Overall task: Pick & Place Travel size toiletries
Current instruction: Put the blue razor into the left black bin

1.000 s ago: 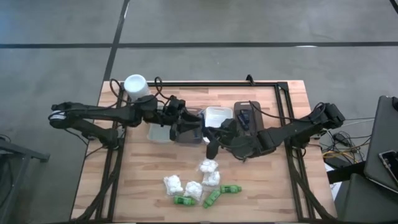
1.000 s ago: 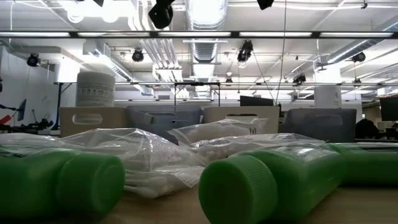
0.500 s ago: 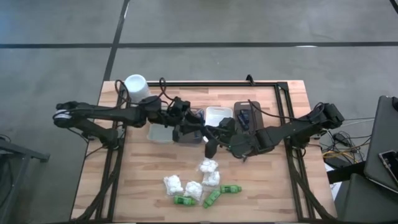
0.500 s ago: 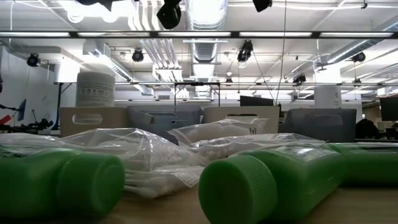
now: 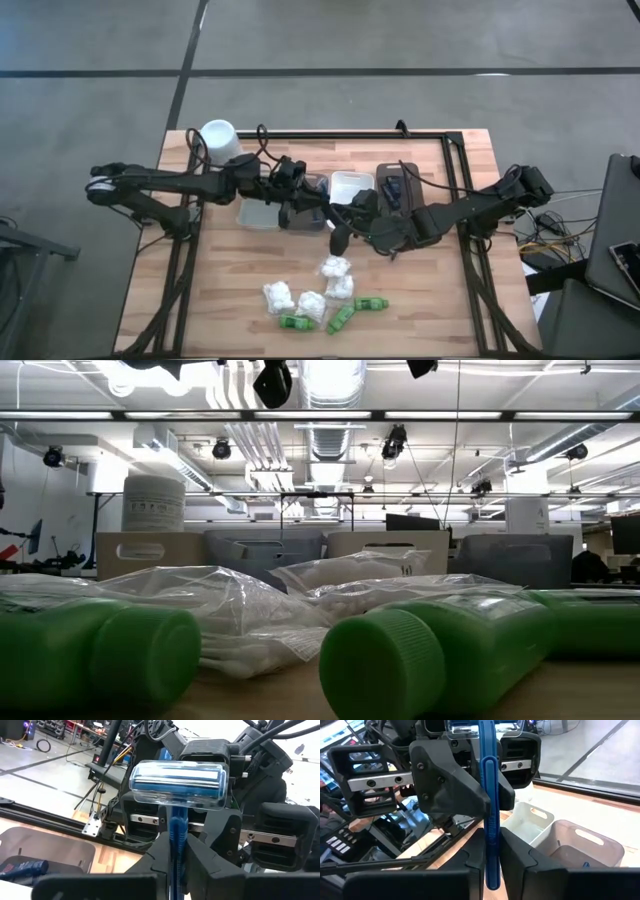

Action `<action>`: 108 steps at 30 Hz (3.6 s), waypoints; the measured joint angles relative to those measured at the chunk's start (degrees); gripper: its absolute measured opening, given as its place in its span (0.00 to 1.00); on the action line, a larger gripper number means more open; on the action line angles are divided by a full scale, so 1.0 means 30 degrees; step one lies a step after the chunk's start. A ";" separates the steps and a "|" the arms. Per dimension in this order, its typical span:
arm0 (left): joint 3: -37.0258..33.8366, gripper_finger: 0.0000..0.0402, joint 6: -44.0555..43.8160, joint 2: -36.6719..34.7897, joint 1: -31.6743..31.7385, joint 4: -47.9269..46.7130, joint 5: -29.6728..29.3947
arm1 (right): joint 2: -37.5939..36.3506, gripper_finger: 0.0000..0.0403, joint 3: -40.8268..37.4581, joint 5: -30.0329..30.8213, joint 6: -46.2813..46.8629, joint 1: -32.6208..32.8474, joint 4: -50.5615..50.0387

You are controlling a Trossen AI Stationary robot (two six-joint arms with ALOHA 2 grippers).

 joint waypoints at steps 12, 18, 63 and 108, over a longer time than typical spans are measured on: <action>0.0000 0.08 0.0260 -0.0044 0.0012 -0.2218 -0.1418 | 0.0000 0.39 -0.0027 0.0178 0.0211 0.0006 -0.0736; 0.0000 0.08 -0.0569 -0.0673 0.0345 -0.5109 -0.3494 | -0.0208 0.57 0.0468 0.0209 0.1828 0.0406 -0.3296; -0.1763 0.42 -0.7906 0.2321 0.3475 -1.1789 -0.3889 | -0.0933 0.79 0.1179 -0.2594 1.4549 0.2678 -1.7131; -0.1800 0.43 0.2759 -0.6951 0.3373 -1.3383 -0.2146 | 0.2091 0.70 -0.5304 -1.1282 0.3848 0.2338 -1.5372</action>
